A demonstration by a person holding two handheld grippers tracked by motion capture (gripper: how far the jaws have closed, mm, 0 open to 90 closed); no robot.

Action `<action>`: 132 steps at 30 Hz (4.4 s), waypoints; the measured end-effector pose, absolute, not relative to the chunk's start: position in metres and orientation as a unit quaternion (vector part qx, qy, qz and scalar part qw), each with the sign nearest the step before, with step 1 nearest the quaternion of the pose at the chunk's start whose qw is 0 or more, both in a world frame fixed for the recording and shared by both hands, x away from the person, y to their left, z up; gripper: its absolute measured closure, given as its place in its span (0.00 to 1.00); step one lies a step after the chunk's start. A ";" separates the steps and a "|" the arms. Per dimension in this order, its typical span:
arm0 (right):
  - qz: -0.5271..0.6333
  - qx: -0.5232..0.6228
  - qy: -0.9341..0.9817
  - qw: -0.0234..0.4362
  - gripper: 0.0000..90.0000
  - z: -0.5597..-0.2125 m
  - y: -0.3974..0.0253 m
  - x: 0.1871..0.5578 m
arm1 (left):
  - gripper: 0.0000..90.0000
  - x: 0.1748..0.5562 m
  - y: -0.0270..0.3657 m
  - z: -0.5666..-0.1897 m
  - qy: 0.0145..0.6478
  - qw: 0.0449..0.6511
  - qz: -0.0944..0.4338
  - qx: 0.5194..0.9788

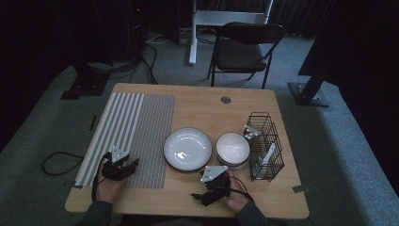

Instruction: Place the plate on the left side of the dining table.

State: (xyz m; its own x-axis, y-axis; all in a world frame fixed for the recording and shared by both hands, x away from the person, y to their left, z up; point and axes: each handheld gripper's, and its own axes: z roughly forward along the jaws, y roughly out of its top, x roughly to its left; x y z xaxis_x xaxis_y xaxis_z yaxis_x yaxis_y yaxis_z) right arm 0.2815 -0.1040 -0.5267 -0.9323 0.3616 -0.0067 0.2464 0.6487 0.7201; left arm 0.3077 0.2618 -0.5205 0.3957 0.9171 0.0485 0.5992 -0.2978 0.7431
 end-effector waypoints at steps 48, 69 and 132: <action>0.401 0.190 0.887 0.127 0.42 -0.503 -0.112 0.271 | 0.62 0.312 0.255 -0.505 0.483 0.357 0.225 0.767; 0.432 0.221 0.857 0.175 0.76 -0.483 -0.115 0.274 | 0.67 0.339 0.214 -0.476 0.436 0.384 0.220 0.783; 0.413 0.269 0.836 0.243 0.92 -0.492 -0.107 0.280 | 1.00 0.394 0.154 -0.471 0.431 0.401 0.199 0.783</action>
State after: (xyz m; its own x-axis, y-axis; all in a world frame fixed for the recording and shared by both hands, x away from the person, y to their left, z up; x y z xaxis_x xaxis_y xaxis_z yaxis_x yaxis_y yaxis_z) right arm 0.2804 -0.1068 -0.4919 -0.7372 0.6503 -0.1835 0.2496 0.5145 0.8204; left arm 0.3936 0.1540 -0.4708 0.5496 0.8347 -0.0339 0.5155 -0.3069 0.8001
